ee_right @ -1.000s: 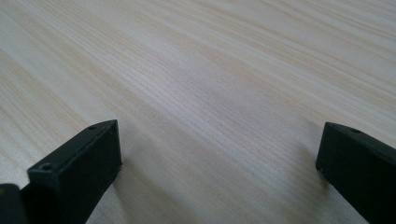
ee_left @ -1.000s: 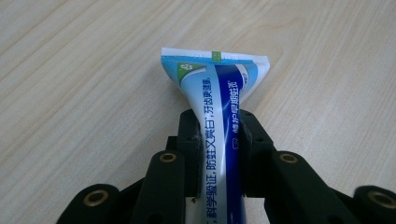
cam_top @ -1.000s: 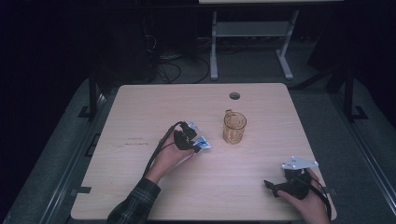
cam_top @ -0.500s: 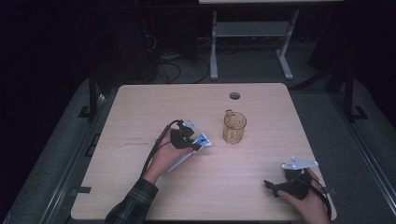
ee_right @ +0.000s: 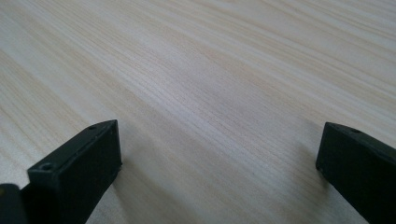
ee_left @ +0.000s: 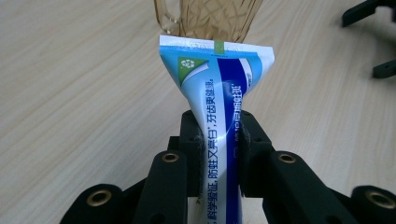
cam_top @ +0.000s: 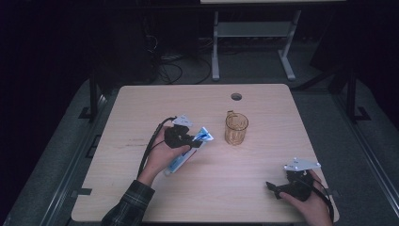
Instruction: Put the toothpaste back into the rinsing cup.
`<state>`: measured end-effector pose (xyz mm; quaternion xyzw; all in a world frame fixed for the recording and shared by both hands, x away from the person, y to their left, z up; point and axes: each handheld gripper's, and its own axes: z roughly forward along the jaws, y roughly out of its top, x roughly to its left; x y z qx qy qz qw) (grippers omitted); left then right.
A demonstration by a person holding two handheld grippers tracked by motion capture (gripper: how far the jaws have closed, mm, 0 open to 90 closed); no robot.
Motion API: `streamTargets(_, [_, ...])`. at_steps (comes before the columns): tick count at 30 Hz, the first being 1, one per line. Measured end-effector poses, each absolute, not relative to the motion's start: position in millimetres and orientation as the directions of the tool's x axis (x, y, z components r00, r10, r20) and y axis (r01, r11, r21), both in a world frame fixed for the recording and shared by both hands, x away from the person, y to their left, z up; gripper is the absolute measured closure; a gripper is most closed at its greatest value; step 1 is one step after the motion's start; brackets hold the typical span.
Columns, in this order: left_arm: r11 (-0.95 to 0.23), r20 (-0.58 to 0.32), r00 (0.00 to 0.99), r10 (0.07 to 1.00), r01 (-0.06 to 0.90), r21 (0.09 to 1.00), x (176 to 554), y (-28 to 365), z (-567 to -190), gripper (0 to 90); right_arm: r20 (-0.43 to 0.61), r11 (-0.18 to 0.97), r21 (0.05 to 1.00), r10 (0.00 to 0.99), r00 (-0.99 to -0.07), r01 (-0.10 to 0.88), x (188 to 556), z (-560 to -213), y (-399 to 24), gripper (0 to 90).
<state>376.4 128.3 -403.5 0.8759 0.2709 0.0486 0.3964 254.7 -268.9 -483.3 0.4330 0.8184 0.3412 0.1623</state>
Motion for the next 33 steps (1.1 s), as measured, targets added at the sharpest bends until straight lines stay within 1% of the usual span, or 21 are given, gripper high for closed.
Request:
streamTargets(8, [-0.467,-0.147,0.854,0.500,0.408,0.784,372,144,-385,75.3,0.030,0.392,0.699,0.820,-0.572,0.598,255,-483,-269,0.0])
streamTargets(18, [-0.416,-0.155,0.858,0.490,0.386,0.823,371,153,-377,75.2,0.029,0.393,0.699,0.819,-0.573,0.598,255,-483,-269,0.0])
streamTargets(24, [-0.378,-0.145,0.866,0.478,0.352,0.856,371,153,-368,75.1,0.030,0.392,0.699,0.820,-0.572,0.598,255,-483,-269,0.0])
streamTargets(33, [-0.351,-0.130,0.871,0.473,0.321,0.879,373,147,-357,75.1,0.030,0.393,0.699,0.819,-0.573,0.597,255,-483,-269,0.0])
